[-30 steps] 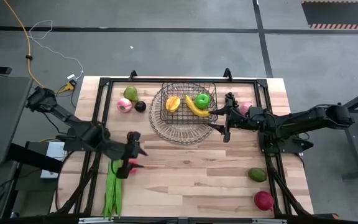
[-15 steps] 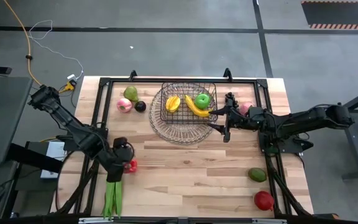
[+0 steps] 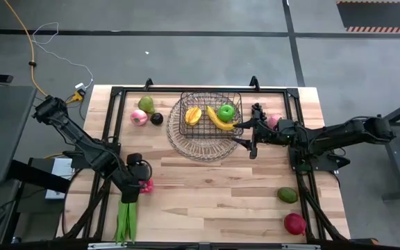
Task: Build produce basket
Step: Put the red bell pepper into the wire basket
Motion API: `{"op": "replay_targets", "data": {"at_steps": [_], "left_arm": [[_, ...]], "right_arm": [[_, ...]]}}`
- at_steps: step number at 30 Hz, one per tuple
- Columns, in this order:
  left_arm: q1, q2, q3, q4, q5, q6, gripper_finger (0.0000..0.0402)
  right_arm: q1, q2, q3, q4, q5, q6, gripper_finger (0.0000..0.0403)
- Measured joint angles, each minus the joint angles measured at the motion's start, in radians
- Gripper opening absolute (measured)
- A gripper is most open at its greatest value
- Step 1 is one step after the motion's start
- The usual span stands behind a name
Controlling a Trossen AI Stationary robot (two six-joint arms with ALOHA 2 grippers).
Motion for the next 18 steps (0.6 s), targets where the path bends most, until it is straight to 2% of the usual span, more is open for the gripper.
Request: {"op": "replay_targets", "data": {"at_steps": [8, 13, 18], "left_arm": [[0.0, 0.102, 0.006, 0.008, 0.037, 0.06, 0.0204], [0.0, 0.098, 0.009, 0.0, 0.032, 0.069, 0.02], [0.0, 0.068, 0.005, -0.02, 0.026, 0.07, 0.0175]], "right_arm": [[0.0, 0.0, 0.0, -0.001, 0.0, -0.003, 0.0247], [0.0, 0.0, 0.0, -0.001, 0.0, -0.003, 0.0247], [0.0, 0.0, 0.0, -0.001, 0.0, -0.003, 0.0247]]}}
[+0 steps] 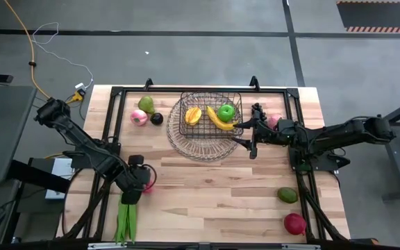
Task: Build produce basket
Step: Put the red bell pepper into the wire basket
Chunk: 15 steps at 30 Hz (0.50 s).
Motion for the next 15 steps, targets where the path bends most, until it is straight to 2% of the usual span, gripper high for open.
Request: {"op": "replay_targets", "data": {"at_steps": [9, 15], "left_arm": [[0.0, -0.008, 0.0, -0.044, 0.0, 0.005, 0.0104], [0.0, -0.008, 0.0, -0.042, 0.0, 0.01, 0.0079]], "right_arm": [[0.0, 0.0, 0.0, -0.003, 0.0, 0.0, 0.0247], [0.0, 0.0, 0.0, -0.003, 0.0, 0.0, 0.0247]]}}
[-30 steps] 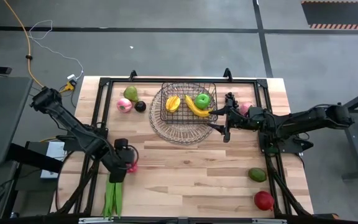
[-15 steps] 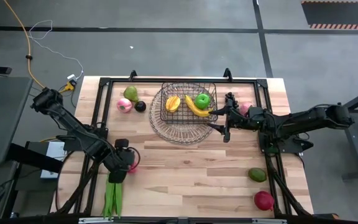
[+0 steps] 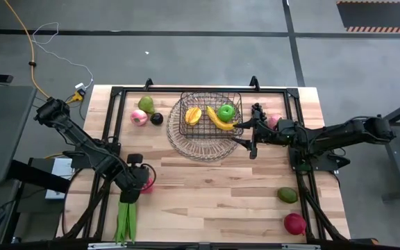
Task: Build produce basket
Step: Put the red bell pepper into the wire basket
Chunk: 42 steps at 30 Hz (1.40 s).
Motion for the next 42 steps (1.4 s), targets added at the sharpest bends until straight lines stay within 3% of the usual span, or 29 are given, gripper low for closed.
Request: {"op": "replay_targets", "data": {"at_steps": [16, 23, 30, 42], "left_arm": [[0.0, 0.0, 0.001, 0.123, 0.041, 0.023, 0.0088], [0.0, 0.0, 0.001, 0.111, 0.049, 0.025, 0.0097], [0.0, 0.0, 0.001, 0.11, -0.012, 0.086, 0.0098], [0.0, 0.0, -0.001, 0.071, 0.011, 0.087, 0.0093]], "right_arm": [[0.0, 0.0, 0.0, -0.003, 0.0, 0.0, 0.0247], [0.0, 0.0, 0.0, -0.003, 0.0, 0.0, 0.0247], [0.0, 0.0, 0.0, -0.003, 0.0, 0.0, 0.0247], [0.0, 0.0, 0.0, -0.003, 0.0, 0.0, 0.0247]]}}
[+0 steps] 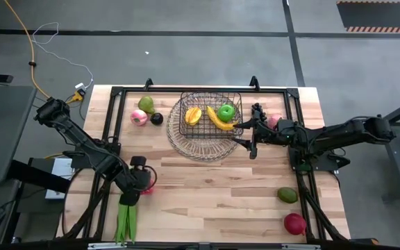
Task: Build produce basket
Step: Put the red bell pepper into the wire basket
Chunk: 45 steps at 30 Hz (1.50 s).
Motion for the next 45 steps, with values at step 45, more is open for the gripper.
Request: {"op": "replay_targets", "data": {"at_steps": [45], "left_arm": [[0.257, -0.117, 0.261, 0.124, -0.652, 0.663, 0.0003]], "right_arm": [[0.0, 0.0, 0.0, 0.004, 0.001, -0.025, 0.0247]]}}
